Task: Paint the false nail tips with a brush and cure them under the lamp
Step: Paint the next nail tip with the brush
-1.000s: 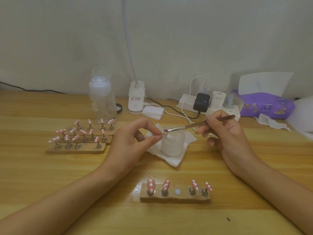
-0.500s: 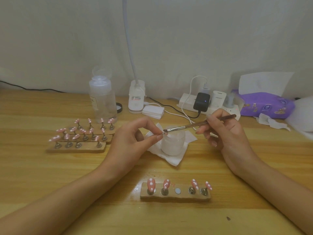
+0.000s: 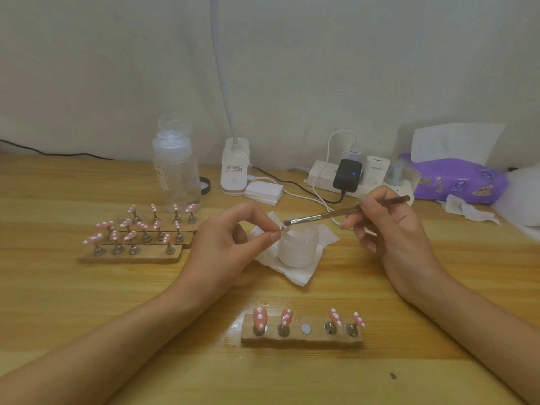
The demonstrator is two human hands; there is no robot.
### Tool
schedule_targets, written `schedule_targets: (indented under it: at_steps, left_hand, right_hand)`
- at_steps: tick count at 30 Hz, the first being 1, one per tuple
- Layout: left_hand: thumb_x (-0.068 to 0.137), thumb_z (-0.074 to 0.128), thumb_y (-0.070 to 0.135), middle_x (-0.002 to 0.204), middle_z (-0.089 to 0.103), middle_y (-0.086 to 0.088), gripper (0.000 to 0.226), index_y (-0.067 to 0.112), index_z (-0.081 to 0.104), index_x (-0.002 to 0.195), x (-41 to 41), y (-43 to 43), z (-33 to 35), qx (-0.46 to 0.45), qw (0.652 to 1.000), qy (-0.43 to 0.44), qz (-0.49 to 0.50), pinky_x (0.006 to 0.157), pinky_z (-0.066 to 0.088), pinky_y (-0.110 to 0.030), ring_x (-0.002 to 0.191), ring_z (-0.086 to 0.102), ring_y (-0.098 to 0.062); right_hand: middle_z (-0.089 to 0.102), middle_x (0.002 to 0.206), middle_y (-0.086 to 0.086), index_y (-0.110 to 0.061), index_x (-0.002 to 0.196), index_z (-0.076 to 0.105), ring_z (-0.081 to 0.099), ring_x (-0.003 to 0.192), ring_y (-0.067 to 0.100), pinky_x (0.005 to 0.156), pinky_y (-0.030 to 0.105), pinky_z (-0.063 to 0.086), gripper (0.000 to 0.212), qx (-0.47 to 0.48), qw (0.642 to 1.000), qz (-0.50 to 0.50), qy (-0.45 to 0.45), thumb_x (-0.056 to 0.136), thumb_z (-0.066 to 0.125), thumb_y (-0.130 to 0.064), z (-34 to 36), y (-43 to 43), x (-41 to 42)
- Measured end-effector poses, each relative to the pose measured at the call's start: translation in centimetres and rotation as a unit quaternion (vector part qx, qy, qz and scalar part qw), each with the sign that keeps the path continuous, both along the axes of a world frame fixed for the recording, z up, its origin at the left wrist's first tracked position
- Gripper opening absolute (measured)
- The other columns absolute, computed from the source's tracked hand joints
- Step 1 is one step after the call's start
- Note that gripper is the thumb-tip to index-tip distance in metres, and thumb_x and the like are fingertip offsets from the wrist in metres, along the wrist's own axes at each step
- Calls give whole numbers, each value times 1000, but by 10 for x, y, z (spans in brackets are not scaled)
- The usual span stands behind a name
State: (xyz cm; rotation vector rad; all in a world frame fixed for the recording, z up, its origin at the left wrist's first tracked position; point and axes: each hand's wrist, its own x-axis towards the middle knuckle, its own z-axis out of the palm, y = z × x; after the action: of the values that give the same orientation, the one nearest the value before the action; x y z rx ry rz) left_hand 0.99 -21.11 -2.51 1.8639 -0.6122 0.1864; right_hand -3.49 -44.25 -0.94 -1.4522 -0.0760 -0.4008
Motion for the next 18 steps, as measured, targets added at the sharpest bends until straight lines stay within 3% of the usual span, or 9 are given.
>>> schedule_targets:
  at_steps: [3, 11, 18]
  left_hand:
    - [86, 75, 23, 58, 56, 31, 8, 25, 70, 80, -1, 0, 1, 4, 1000, -4, -3, 54, 37, -10, 53, 43, -3]
    - [86, 74, 23, 63, 59, 30, 9, 25, 69, 80, -1, -1, 1, 1, 1000, 8, -12, 51, 36, -9, 51, 43, -2]
    - [83, 76, 27, 83, 69, 18, 10, 29, 69, 77, 1, -1, 1, -16, 999, 25, -19, 51, 37, -11, 50, 43, -1]
  right_hand:
    - [71, 70, 8, -20, 78, 52, 51, 53, 9, 42, 17, 35, 22, -7, 1000, -12, 9, 81, 65, -38, 0, 1, 0]
    - [71, 69, 7, -19, 80, 51, 50, 51, 8, 42, 17, 35, 23, -13, 1000, -14, 10, 81, 64, -38, 1, 2, 0]
    - [70, 67, 5, -19, 79, 48, 47, 49, 8, 40, 16, 32, 20, -6, 1000, -9, 10, 85, 59, -33, 1, 2, -1]
